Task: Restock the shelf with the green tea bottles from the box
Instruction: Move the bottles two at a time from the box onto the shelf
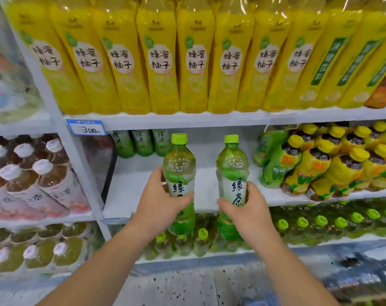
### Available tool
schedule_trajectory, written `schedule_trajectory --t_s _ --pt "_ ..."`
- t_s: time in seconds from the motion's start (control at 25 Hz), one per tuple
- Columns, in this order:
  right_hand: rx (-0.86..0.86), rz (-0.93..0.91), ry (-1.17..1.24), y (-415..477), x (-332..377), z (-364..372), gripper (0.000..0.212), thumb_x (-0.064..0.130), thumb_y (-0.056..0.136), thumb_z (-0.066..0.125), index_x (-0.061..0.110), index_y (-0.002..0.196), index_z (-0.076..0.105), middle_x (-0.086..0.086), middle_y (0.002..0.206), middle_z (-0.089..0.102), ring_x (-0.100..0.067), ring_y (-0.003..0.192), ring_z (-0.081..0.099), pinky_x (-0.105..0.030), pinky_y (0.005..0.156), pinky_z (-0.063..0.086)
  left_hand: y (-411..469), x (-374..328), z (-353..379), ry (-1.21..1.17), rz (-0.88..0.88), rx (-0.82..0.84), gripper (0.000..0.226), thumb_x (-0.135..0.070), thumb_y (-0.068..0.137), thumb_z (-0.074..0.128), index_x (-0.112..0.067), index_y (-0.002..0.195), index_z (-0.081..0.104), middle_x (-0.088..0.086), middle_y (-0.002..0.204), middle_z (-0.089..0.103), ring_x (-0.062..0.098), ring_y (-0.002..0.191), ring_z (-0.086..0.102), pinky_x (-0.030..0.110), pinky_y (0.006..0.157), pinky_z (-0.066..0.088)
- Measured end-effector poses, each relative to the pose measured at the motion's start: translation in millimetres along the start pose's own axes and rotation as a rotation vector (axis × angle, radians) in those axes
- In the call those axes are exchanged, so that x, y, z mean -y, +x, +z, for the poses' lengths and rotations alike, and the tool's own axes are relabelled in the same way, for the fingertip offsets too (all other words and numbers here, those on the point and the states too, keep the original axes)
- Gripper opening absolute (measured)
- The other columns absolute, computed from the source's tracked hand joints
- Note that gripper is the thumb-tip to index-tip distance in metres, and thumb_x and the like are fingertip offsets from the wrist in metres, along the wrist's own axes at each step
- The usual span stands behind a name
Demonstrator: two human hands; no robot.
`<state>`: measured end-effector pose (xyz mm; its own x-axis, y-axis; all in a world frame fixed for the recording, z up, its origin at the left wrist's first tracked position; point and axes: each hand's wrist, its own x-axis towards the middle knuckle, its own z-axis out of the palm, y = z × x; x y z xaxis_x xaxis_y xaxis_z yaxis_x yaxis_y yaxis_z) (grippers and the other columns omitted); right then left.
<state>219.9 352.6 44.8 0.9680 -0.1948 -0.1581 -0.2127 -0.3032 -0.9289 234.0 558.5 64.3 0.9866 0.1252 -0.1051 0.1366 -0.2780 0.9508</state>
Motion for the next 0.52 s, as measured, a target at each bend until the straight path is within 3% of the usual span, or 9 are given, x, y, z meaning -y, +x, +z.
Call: schedule_trajectory --t_s 0.12,0.24,0.4,0.52 --pt "-0.063 -0.09 0.019 51 -13 23 0.043 0.026 0.067 0.087 0.035 0.094 0.054 0.014 0.081 0.071 0.006 0.069 0.067 -0.01 0.05 0.047 39 20 5 0.001 0.114 -0.077 0.06 -0.017 0.068 0.088 -0.026 0.117 0.056 -0.02 0.093 0.07 -0.013 0.082 0.063 0.004 0.058 0.046" --pt "-0.126 -0.179 0.068 89 -35 51 0.049 0.025 0.067 0.089 0.034 0.098 0.052 0.014 0.085 0.07 0.007 0.073 0.067 -0.014 0.056 0.049 72 51 14 -0.018 0.223 -0.119 0.06 -0.018 0.069 0.088 -0.028 0.119 0.055 -0.031 0.096 0.068 -0.011 0.085 0.065 0.004 0.062 0.048" --pt "-0.164 -0.331 0.12 112 -60 84 0.053 0.019 0.07 0.088 0.039 0.099 0.048 0.037 0.09 0.062 0.016 0.079 0.062 -0.004 0.056 0.046 99 84 26 -0.03 0.352 -0.117 0.057 -0.013 0.073 0.087 -0.037 0.114 0.055 -0.029 0.101 0.067 -0.008 0.091 0.065 0.006 0.069 0.049" --pt "-0.159 -0.43 0.141 127 -71 99 0.056 0.017 0.071 0.087 0.042 0.099 0.046 0.037 0.092 0.061 0.014 0.079 0.063 -0.003 0.056 0.046 117 97 26 -0.022 0.461 -0.118 0.058 -0.014 0.073 0.087 -0.045 0.109 0.054 -0.029 0.103 0.067 -0.008 0.093 0.065 0.006 0.071 0.049"
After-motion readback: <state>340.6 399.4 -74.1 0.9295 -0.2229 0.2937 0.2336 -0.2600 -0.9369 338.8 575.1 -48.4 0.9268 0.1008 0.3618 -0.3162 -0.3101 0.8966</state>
